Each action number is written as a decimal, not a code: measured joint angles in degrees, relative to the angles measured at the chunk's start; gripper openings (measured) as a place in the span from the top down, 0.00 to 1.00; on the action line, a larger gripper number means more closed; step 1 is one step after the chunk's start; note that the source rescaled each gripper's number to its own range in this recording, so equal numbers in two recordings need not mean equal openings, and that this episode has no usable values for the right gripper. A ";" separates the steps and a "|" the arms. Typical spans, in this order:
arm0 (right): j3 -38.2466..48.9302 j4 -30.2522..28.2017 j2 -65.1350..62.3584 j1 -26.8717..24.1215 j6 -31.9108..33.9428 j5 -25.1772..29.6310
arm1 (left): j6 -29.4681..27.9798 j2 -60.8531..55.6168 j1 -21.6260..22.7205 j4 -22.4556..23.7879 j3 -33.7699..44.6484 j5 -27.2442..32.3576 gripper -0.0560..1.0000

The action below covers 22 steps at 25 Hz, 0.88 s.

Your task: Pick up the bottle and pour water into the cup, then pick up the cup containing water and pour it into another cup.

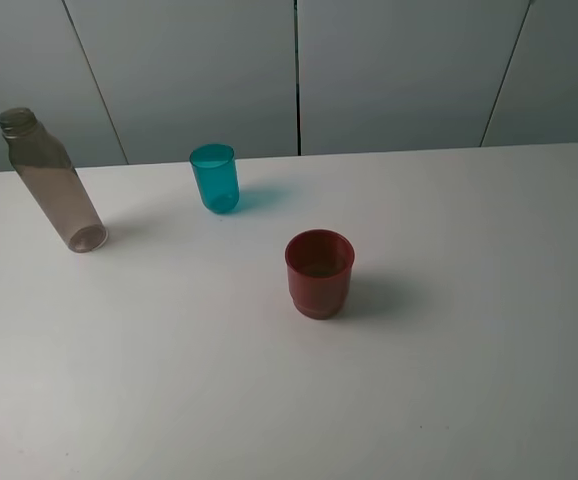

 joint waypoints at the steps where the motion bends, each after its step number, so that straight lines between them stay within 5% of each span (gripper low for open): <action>1: 0.00 0.00 0.00 0.00 0.00 0.00 | 0.00 -1.53 1.49 -0.29 0.92 0.00 0.01; 7: 0.00 0.00 0.00 0.00 0.00 0.00 | 1.34 -7.11 12.37 -0.92 9.04 -2.92 0.01; 12: 0.00 0.00 0.00 0.00 0.00 0.00 | 7.89 -7.35 18.92 -4.45 13.14 -5.88 0.01; 22: 0.00 0.00 0.00 0.00 0.37 0.00 | 11.56 -7.43 21.07 -6.62 13.68 -6.96 0.01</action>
